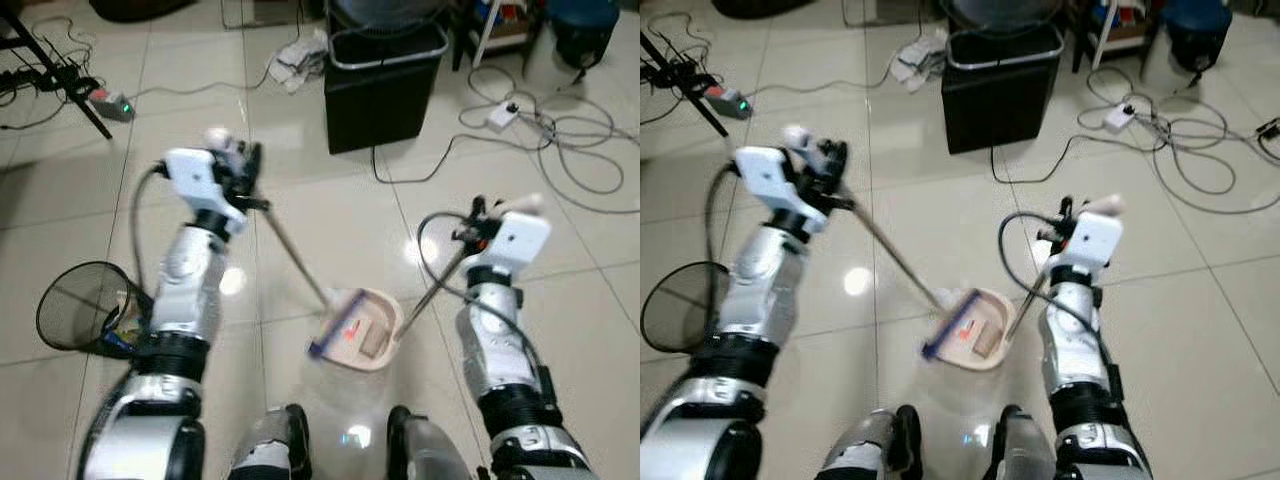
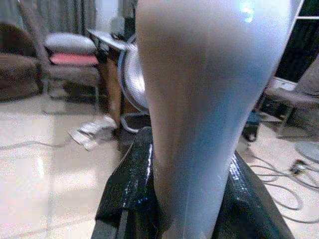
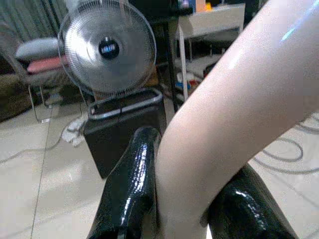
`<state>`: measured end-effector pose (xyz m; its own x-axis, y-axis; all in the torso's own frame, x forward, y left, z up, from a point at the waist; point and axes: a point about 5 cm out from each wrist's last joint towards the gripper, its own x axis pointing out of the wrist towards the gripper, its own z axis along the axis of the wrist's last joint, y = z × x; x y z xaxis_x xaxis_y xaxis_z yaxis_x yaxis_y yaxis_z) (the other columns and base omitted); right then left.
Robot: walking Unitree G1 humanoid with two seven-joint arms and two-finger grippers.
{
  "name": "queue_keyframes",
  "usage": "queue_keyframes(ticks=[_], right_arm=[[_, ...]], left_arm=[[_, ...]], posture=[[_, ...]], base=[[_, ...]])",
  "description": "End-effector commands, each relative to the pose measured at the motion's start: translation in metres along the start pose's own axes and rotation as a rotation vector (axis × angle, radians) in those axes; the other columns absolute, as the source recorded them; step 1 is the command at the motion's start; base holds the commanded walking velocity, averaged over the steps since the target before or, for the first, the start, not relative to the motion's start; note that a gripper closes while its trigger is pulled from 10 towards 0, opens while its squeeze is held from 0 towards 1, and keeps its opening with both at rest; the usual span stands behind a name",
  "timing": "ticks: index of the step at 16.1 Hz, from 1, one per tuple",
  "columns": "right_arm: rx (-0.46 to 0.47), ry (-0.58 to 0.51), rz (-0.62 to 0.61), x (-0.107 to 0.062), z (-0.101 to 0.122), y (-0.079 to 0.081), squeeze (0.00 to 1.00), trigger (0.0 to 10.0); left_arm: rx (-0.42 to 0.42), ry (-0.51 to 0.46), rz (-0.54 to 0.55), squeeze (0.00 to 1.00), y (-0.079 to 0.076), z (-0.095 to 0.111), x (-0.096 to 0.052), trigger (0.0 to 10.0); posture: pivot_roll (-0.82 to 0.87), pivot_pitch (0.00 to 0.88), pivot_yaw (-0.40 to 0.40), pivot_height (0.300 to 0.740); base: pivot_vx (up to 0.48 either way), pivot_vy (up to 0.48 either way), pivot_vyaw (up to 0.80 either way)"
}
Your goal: Sweep floor
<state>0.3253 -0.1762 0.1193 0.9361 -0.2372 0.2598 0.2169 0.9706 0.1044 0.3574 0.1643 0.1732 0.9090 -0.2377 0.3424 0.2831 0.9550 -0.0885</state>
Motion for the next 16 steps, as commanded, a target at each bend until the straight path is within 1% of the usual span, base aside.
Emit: queue_keyframes(ticks=[1, 3, 5, 6, 9, 11, 12, 14, 15, 16], right_arm=[[0.013, -0.022, 0.019, 0.002, 0.007, 0.002, 0.00, 10.0], [0.011, -0.048, 0.044, 0.007, 0.017, 0.004, 0.00, 10.0], [0.015, -0.065, 0.050, 0.009, 0.024, 0.003, 0.00, 10.0], [0.024, -0.065, 0.043, 0.009, 0.026, 0.002, 0.00, 10.0], [0.037, -0.055, 0.047, 0.007, 0.028, 0.002, 0.00, 10.0], [0.053, -0.050, 0.048, 0.005, 0.031, 0.000, 0.00, 10.0], [0.058, -0.048, 0.046, 0.004, 0.032, 0.000, 0.00, 10.0], [0.076, -0.019, 0.036, 0.000, 0.033, -0.004, 0.00, 10.0], [0.076, -0.011, 0.033, -0.002, 0.032, -0.005, 0.00, 10.0], [0.080, 0.000, 0.025, -0.003, 0.031, -0.007, 0.00, 10.0]], left_arm=[[0.042, -0.041, 0.016, 0.00, 0.009, 0.009, 0.001, 10.0], [0.054, -0.049, 0.034, 0.00, 0.016, 0.009, -0.003, 10.0], [0.016, -0.109, 0.069, 0.00, 0.023, 0.020, -0.003, 10.0], [0.012, -0.137, 0.075, 0.00, 0.027, 0.027, -0.002, 10.0], [0.055, -0.144, 0.112, 0.00, 0.040, 0.031, -0.006, 10.0], [0.083, -0.121, 0.119, 0.00, 0.046, 0.028, -0.018, 10.0], [0.089, -0.116, 0.120, 0.00, 0.047, 0.028, -0.020, 10.0], [0.135, -0.090, 0.208, 0.00, 0.065, 0.028, -0.035, 10.0], [0.146, -0.089, 0.227, 0.00, 0.070, 0.030, -0.038, 10.0], [0.175, -0.070, 0.246, 0.00, 0.075, 0.030, -0.043, 10.0]], posture=[[0.01, 0.081, 0.075, 0.740], [-0.01, 0.065, 0.075, 0.740], [-0.01, 0.040, 0.074, 0.740], [-0.01, 0.034, 0.074, 0.740], [0.00, 0.020, 0.065, 0.740], [0.01, 0.013, 0.061, 0.740], [0.01, 0.013, 0.061, 0.740], [0.01, 0.009, 0.059, 0.740], [0.01, 0.005, 0.056, 0.740], [0.02, 0.004, 0.056, 0.740]], base=[[0.000, 0.000, 0.00], [0.000, 0.000, 0.00], [0.000, 0.000, 0.00], [0.000, 0.000, 0.00], [0.000, 0.000, 0.00], [0.000, 0.000, 0.00], [0.000, 0.000, 0.00], [0.000, 0.000, 0.00], [0.000, 0.000, 0.00], [0.000, 0.000, 0.00]])
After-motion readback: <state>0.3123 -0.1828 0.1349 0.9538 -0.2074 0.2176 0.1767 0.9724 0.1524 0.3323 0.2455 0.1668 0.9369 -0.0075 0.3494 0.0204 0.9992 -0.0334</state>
